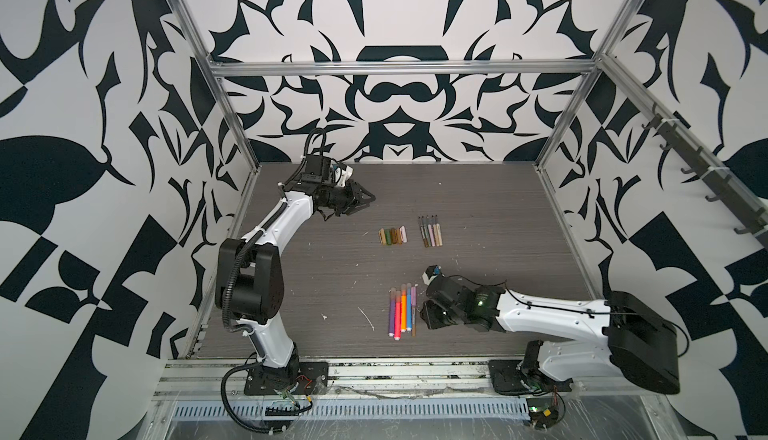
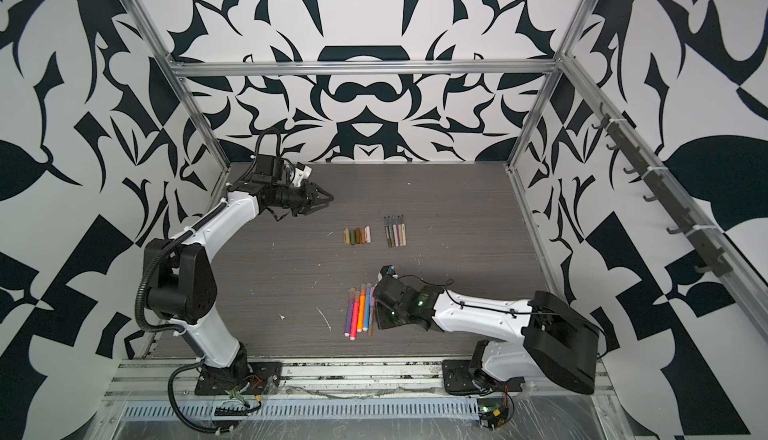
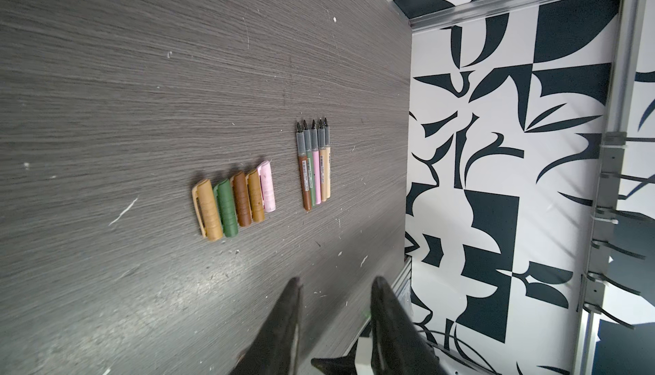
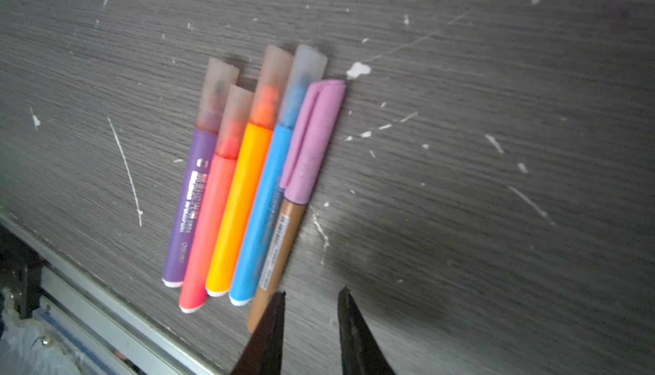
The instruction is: Open the pen caps
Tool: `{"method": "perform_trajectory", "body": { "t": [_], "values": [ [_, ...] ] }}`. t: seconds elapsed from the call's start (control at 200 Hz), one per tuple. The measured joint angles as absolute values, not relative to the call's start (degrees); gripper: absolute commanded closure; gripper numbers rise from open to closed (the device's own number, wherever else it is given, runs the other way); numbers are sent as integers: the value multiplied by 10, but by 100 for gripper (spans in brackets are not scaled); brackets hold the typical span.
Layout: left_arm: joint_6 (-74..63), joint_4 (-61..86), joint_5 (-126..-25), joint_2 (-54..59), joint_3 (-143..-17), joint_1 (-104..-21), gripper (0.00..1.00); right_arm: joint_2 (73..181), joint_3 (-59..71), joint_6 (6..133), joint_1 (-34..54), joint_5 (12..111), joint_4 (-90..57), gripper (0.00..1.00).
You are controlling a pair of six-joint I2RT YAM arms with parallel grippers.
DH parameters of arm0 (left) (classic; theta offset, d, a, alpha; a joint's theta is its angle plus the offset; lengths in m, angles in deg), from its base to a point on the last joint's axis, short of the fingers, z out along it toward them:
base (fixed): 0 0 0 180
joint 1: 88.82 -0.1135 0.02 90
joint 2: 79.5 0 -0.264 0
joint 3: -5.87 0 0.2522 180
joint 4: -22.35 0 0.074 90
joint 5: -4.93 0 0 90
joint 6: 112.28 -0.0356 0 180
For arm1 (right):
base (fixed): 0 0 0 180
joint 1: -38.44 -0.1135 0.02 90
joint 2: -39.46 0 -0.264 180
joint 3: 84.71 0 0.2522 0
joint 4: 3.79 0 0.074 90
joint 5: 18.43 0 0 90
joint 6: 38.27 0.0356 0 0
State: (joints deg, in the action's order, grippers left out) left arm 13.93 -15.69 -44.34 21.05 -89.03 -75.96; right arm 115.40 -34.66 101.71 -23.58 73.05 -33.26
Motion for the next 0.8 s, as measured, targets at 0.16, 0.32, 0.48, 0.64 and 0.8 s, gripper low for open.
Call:
{"method": "perform_trajectory", "body": {
  "t": [0.16, 0.32, 0.48, 0.64, 0.8],
  "values": [
    [139, -157, -445, 210, -890, -760, 64, 1202, -303, 1050, -269, 765, -344, 73],
    [139, -157, -446, 210, -890, -760, 64, 1226, -283, 1072, -284, 788, -362, 77],
    [139, -157, -446, 210, -890, -761, 64, 1245, -277, 1086, -287, 799, -377, 78],
    [139, -157, -446, 210, -890, -761, 64, 1258, -273, 1089, -288, 802, -385, 78],
    [139, -157, -446, 210, -890, -761, 64, 1260, -267, 1090, -291, 802, -387, 78]
  ]
}}
